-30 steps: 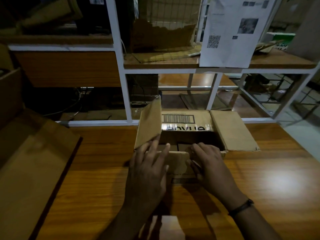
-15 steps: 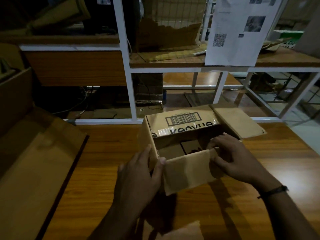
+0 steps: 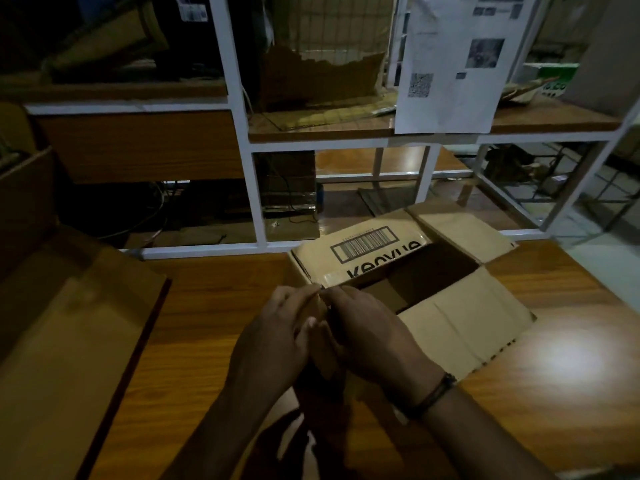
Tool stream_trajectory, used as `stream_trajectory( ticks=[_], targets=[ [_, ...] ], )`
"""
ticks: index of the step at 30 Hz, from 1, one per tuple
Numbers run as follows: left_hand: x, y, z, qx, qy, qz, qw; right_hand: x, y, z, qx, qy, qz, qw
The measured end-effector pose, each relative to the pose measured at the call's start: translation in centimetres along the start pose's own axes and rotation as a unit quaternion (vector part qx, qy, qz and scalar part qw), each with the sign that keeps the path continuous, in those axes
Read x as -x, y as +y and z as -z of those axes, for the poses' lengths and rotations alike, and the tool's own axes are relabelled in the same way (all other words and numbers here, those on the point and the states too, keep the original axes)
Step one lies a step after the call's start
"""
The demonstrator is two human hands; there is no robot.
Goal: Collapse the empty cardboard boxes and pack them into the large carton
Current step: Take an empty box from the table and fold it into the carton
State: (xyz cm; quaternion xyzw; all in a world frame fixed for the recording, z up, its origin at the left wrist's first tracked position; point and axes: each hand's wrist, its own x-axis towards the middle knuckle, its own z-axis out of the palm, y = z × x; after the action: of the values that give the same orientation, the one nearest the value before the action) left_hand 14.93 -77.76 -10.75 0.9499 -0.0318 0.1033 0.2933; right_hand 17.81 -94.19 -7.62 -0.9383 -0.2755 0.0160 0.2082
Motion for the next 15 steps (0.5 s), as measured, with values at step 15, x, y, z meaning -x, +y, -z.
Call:
stream_trajectory(
  ticks=[15],
  targets=[
    [-0.5,-0.4,-0.2,-0.075,0.041,-0.127,0.988,4.9,5.8,3.6,0.003,-0.041,0.016,0.999]
  ],
)
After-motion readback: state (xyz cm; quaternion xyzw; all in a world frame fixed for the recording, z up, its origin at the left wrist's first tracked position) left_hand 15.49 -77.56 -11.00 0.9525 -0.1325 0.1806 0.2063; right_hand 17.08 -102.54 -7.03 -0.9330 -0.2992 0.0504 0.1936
